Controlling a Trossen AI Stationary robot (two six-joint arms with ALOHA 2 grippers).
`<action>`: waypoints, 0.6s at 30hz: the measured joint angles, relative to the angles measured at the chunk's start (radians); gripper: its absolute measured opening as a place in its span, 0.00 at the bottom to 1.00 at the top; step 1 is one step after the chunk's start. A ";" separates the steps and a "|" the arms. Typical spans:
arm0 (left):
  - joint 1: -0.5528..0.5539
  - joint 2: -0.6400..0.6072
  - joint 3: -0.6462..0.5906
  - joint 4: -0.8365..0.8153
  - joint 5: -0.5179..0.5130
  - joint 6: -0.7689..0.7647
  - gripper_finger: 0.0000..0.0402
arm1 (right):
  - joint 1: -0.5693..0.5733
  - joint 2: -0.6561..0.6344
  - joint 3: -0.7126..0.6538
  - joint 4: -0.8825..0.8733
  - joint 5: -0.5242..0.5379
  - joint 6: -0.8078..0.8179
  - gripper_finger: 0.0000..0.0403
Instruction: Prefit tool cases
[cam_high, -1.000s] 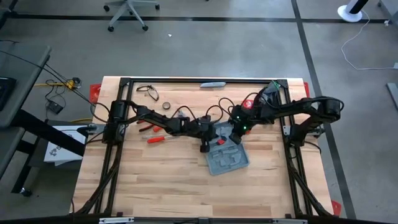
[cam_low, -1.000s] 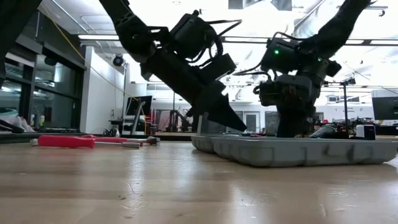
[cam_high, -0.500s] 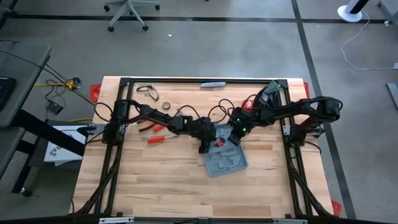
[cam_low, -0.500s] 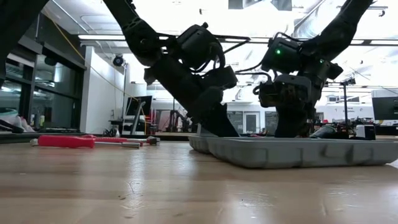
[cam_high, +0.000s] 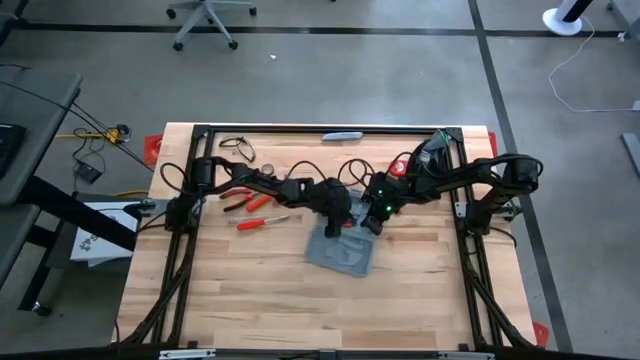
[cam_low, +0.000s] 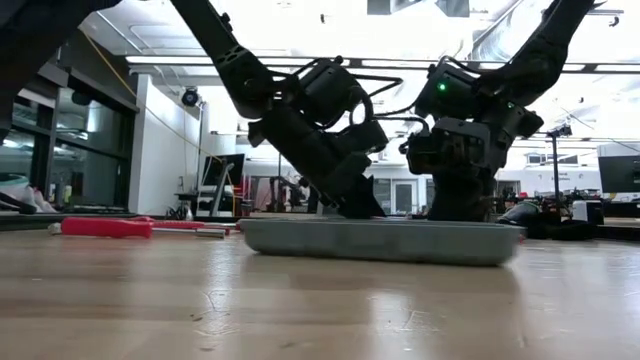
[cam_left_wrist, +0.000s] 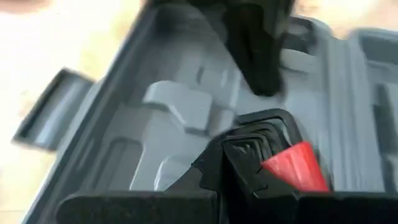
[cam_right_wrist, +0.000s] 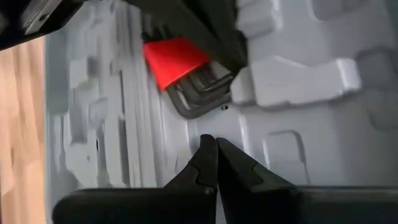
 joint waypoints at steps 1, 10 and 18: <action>0.007 0.000 0.008 -0.009 0.000 0.004 0.00 | -0.003 0.000 0.000 0.008 0.012 0.000 0.00; 0.040 -0.015 0.106 -0.229 -0.054 0.122 0.00 | -0.051 0.001 -0.002 0.073 0.119 -0.007 0.00; 0.059 -0.112 0.127 -0.427 -0.208 0.244 0.00 | -0.068 0.002 -0.002 0.090 0.111 -0.012 0.00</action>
